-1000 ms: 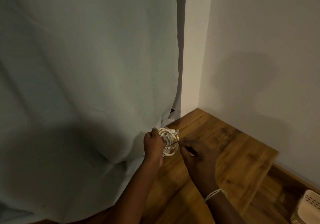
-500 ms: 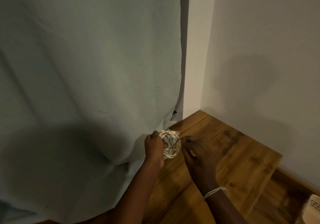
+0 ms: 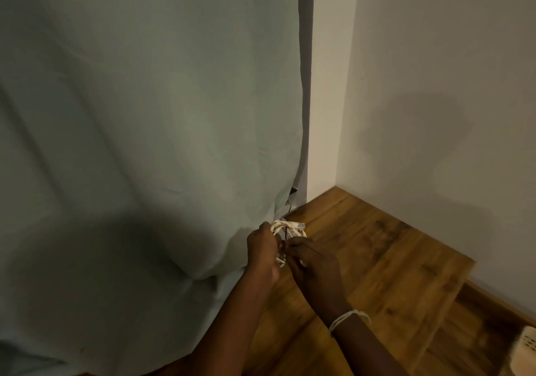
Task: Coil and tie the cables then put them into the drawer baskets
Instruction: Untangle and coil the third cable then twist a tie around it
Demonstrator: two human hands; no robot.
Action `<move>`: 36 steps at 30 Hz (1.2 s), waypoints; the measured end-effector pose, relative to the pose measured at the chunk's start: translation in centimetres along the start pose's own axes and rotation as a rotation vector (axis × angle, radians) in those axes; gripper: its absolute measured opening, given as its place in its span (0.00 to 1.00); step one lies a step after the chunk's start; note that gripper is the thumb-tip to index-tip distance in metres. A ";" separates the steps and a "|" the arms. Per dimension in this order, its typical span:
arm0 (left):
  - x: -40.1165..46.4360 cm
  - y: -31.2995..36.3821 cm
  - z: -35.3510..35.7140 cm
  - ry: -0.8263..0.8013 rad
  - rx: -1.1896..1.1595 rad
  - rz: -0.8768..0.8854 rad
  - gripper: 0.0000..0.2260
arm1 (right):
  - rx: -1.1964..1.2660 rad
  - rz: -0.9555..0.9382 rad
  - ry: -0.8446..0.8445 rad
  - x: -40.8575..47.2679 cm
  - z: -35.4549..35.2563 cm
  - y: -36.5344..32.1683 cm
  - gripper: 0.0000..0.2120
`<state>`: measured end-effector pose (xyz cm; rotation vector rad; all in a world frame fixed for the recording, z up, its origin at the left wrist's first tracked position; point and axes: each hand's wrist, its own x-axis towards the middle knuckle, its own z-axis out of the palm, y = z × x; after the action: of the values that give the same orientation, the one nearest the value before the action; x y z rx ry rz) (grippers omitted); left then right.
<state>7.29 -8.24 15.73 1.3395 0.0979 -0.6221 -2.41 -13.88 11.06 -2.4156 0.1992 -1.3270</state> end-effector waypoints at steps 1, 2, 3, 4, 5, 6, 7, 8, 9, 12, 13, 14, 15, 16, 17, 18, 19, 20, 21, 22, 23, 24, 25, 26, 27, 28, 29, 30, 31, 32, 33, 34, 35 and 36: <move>-0.1 0.1 0.0 -0.010 -0.017 -0.017 0.14 | 0.033 0.027 -0.002 0.4 0.0 0.1 0.12; -0.1 0.1 0.0 -0.020 -0.040 -0.031 0.14 | 0.076 0.059 0.000 0.6 0.0 0.3 0.11; -0.1 0.1 -0.1 -0.034 -0.061 -0.044 0.14 | 0.131 0.090 0.008 0.6 -0.1 0.4 0.11; -0.1 0.0 -0.2 -0.045 -0.081 -0.052 0.14 | 0.194 0.119 0.020 0.5 -0.3 0.4 0.10; 0.1 0.0 -0.4 -0.046 -0.090 -0.054 0.15 | 0.264 0.149 0.032 0.3 -0.6 0.4 0.10; 0.2 0.0 -0.5 -0.041 -0.089 -0.051 0.15 | 0.339 0.187 0.039 0.2 -1.0 0.2 0.11; 0.3 0.1 -0.6 -0.032 -0.077 -0.041 0.15 | 0.408 0.223 0.042 0.0 -1.3 0.0 0.14; 0.3 0.2 -0.6 -0.022 -0.064 -0.025 0.15 | 0.463 0.249 0.045 -0.1 -1.6 -0.1 0.16; 0.3 0.3 -0.6 -0.018 -0.056 -0.007 0.15 | 0.509 0.264 0.047 -0.2 -1.9 -0.2 0.17; 0.0 0.7 -0.3 -0.008 -0.032 0.043 0.16 | 0.600 0.267 0.053 -0.2 -2.5 -0.2 0.13; -0.1 0.7 -0.3 -0.002 -0.024 0.051 0.16 | 0.612 0.264 0.060 -0.2 -2.6 -0.2 0.12; -0.1 0.7 -0.2 0.001 -0.017 0.059 0.16 | 0.609 0.262 0.073 -0.2 -2.6 -0.1 0.11; -0.1 0.6 -0.1 0.003 -0.013 0.067 0.16 | 0.603 0.266 0.087 -0.2 -2.7 -0.1 0.11; -0.1 0.5 0.0 0.005 -0.003 0.072 0.16 | 0.593 0.273 0.105 -0.3 -2.7 -0.2 0.12; 0.0 0.3 0.0 0.005 0.007 0.077 0.16 | 0.585 0.285 0.128 -0.3 -2.7 -0.2 0.12; -0.1 0.2 0.1 0.002 0.015 0.084 0.15 | 0.573 0.298 0.152 -0.3 -2.7 -0.2 0.13; 0.0 0.1 0.1 -0.005 0.024 0.094 0.15 | 0.557 0.314 0.174 -0.2 -2.7 -0.2 0.14; 0.0 0.0 0.1 -0.012 0.041 0.102 0.14 | 0.537 0.328 0.191 -0.1 -2.6 -0.1 0.13; 0.0 -0.1 0.1 -0.017 0.062 0.111 0.14 | 0.513 0.337 0.206 0.0 -2.5 -0.1 0.12; 0.0 -0.2 0.1 -0.020 0.086 0.119 0.13 | 0.487 0.339 0.219 0.1 -2.4 -0.1 0.12; -0.1 -0.2 0.2 -0.020 0.106 0.128 0.13 | 0.462 0.337 0.227 0.2 -2.4 0.0 0.11; -0.2 -0.2 0.2 -0.022 0.119 0.135 0.12 | 0.439 0.333 0.230 0.4 -2.3 0.0 0.11; -0.3 -0.2 0.3 -0.026 0.124 0.136 0.12 | 0.417 0.329 0.228 0.5 -2.2 0.0 0.10; -0.4 -0.1 0.3 -0.031 0.122 0.133 0.12 | 0.399 0.323 0.227 0.5 -2.2 -0.1 0.10; -0.4 -0.1 0.3 -0.038 0.119 0.127 0.13 | 0.385 0.314 0.233 0.6 -2.2 -0.2 0.10; -0.4 -0.1 0.3 -0.040 0.121 0.117 0.14 | 0.374 0.301 0.242 0.6 -2.1 -0.2 0.10; -0.5 -0.1 0.3 -0.036 0.127 0.110 0.14 | 0.363 0.288 0.252 0.6 -2.1 -0.3 0.09; -0.5 -0.1 0.3 -0.030 0.136 0.107 0.15 | 0.350 0.281 0.260 0.7 -2.1 -0.3 0.09; -0.5 -0.1 0.2 -0.022 0.150 0.112 0.15 | 0.337 0.279 0.266 0.7 -2.1 -0.4 0.09; -0.5 -0.1 0.3 -0.014 0.171 0.129 0.15 | 0.326 0.279 0.267 0.8 -2.0 -0.5 0.09; -0.6 0.0 0.2 -0.007 0.192 0.150 0.14 | 0.315 0.276 0.264 0.8 -2.1 -0.6 0.09; -0.8 0.0 0.2 -0.003 0.204 0.169 0.14 | 0.306 0.267 0.261 0.9 -2.2 -0.8 0.09; -0.8 0.0 0.2 0.000 0.211 0.182 0.14 | 0.296 0.252 0.257 0.9 -2.3 -0.9 0.10; -0.8 0.1 0.2 0.000 0.229 0.200 0.13 | 0.283 0.231 0.253 0.9 -2.4 -0.9 0.10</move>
<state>6.59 -8.13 16.17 1.5483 -0.1101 -0.4742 -3.95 -13.91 13.32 -1.9278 0.3237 -1.4415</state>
